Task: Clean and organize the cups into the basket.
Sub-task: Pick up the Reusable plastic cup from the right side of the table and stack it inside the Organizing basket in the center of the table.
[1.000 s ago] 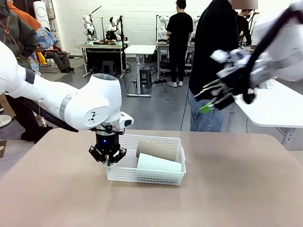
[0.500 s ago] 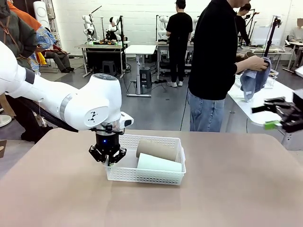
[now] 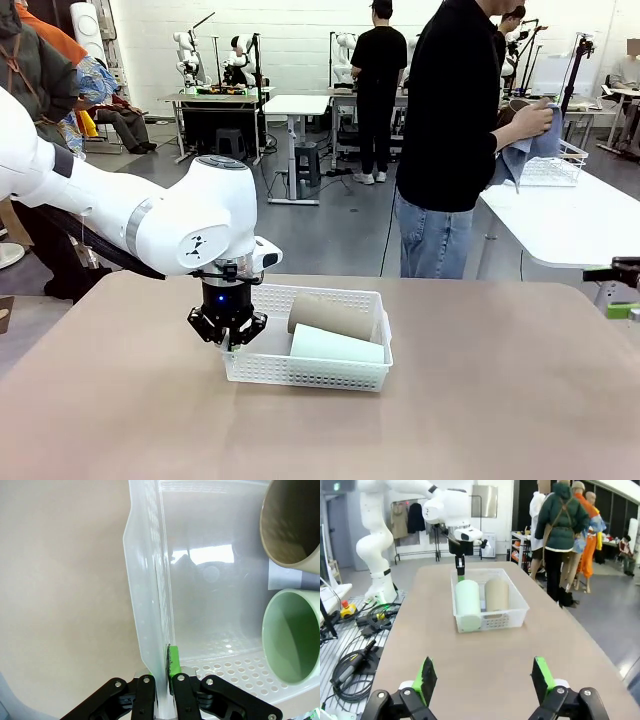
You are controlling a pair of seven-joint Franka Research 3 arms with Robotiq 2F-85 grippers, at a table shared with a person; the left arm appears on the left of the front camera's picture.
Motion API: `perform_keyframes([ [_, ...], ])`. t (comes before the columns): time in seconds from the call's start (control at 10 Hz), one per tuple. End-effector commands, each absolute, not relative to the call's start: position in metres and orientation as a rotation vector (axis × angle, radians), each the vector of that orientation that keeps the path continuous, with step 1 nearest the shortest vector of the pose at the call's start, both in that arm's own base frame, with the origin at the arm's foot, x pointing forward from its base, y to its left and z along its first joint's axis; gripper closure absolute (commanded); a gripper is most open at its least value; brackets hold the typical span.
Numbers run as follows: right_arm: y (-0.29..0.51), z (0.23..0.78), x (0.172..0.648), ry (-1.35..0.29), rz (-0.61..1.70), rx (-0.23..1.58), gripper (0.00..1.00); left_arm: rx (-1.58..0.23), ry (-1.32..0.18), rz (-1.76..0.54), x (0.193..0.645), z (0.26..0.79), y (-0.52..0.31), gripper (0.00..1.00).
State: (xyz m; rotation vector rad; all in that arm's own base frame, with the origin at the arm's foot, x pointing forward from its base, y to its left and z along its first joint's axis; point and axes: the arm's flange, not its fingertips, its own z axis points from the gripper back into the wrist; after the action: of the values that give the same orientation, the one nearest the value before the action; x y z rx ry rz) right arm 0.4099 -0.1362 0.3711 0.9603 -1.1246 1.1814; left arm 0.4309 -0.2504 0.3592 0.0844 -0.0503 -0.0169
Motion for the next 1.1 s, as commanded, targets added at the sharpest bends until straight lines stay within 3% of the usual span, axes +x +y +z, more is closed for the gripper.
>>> perform_keyframes([
  [0.0,-0.143,0.346,0.424,-1.139,1.152,1.022,0.00,0.097,-0.061,-0.029,0.430,0.360,-0.250,1.00],
  [0.2,-0.156,0.332,0.425,-1.217,1.098,1.044,0.00,0.097,-0.061,-0.029,0.430,0.360,-0.250,1.00],
  [0.3,-0.141,0.335,0.416,-1.098,1.139,1.009,0.00,0.097,-0.061,-0.029,0.430,0.360,-0.250,1.00],
  [1.0,-0.141,0.335,0.416,-1.098,1.139,1.009,0.00,0.097,-0.061,-0.029,0.430,0.360,-0.250,1.00],
])
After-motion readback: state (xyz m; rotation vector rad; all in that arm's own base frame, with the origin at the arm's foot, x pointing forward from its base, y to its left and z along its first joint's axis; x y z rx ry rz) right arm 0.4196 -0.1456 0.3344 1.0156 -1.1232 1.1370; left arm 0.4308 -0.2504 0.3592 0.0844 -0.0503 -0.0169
